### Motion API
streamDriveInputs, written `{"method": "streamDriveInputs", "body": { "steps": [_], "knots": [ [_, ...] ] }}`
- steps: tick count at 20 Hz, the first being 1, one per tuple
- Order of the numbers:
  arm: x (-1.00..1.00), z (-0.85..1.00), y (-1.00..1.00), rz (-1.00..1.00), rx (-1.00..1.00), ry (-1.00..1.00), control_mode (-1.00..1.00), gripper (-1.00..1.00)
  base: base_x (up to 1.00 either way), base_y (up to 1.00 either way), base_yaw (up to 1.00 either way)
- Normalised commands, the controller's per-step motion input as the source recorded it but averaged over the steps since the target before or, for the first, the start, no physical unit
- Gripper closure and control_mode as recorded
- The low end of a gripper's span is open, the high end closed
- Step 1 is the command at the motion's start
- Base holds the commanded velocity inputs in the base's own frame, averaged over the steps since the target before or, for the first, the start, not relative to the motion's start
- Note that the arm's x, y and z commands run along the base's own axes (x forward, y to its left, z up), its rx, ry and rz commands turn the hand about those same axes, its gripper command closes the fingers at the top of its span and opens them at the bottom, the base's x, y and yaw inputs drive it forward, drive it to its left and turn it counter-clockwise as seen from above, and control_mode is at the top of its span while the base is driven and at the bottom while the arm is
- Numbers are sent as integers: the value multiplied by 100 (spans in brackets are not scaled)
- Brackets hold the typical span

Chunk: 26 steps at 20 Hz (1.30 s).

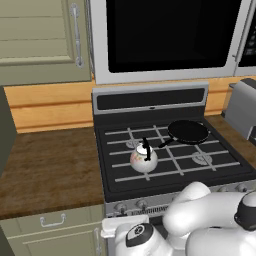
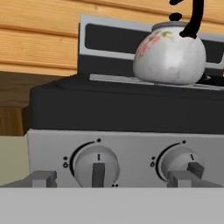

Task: Pick the kettle from the counter and place it on a stove burner. Then turn the burner on.

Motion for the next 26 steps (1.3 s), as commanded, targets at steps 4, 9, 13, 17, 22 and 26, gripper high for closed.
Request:
{"method": "streamDriveInputs", "body": {
  "steps": [4, 9, 13, 17, 22, 26],
  "knots": [
    [18, -28, -27, 10, 0, 0, -100, -100, 0, 0, 0],
    [13, -5, -19, 14, 0, 0, -100, -100, 0, 0, 0],
    [26, 0, -22, 18, 0, 0, -100, -100, 0, 0, 0],
    [42, -7, -30, 15, 0, 0, -100, -100, 0, 0, 0],
    [47, -2, -42, 6, 0, 0, -100, -100, 0, 0, 0],
    [32, 0, -50, 0, 0, 0, -100, -100, 0, 0, 0]
  ]
}}
